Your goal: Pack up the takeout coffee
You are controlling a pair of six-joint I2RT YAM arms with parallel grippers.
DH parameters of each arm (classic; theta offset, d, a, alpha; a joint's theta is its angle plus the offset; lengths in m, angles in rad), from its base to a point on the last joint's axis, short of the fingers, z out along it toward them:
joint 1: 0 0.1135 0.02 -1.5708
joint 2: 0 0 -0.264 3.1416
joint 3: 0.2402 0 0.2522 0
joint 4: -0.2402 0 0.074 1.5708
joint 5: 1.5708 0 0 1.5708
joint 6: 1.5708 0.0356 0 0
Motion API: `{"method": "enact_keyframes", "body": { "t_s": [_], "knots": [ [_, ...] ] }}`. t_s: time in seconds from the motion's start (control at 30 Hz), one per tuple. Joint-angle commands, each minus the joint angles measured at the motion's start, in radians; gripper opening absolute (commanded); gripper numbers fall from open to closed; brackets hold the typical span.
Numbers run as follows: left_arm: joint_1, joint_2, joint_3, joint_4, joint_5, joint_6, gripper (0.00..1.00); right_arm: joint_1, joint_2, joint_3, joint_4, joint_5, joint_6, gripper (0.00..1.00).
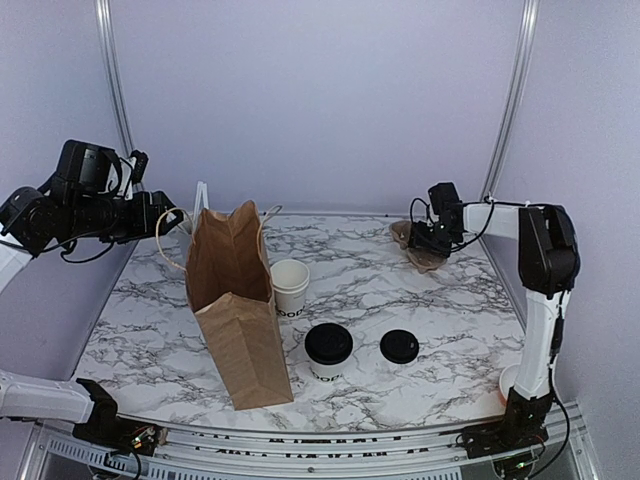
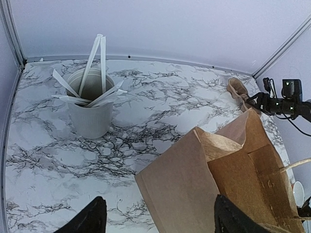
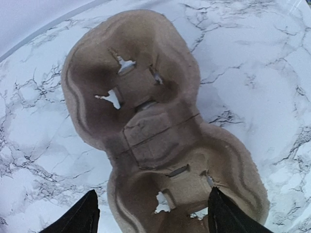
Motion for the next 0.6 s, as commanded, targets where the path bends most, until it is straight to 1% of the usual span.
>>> {"method": "enact_keyframes", "body": {
  "t_s": [0.0, 0.13, 0.2, 0.37, 0.47, 0.57],
  "knots": [
    [0.006, -0.011, -0.01, 0.026, -0.003, 0.006, 0.76, 0.058, -0.005, 0.014, -0.038, 0.024, -0.009, 0.74],
    [0.006, -0.002, -0.014, 0.03, 0.004, 0.005, 0.76, 0.1, -0.026, -0.029, -0.015, 0.054, -0.033, 0.74],
    [0.005, 0.002, -0.017, 0.035, 0.01, 0.002, 0.76, 0.104, -0.019, -0.042, -0.005, 0.044, -0.036, 0.74],
    [0.006, 0.006, -0.016, 0.044, 0.022, -0.006, 0.76, 0.103, -0.008, -0.054, -0.04, 0.049, -0.057, 0.74],
    [0.005, 0.008, -0.018, 0.045, 0.023, -0.007, 0.75, 0.105, -0.056, -0.113, -0.038, 0.034, -0.075, 0.73],
    [0.006, 0.012, -0.02, 0.046, 0.025, -0.008, 0.75, 0.103, -0.137, -0.204, -0.03, 0.021, -0.085, 0.74]
  ]
}}
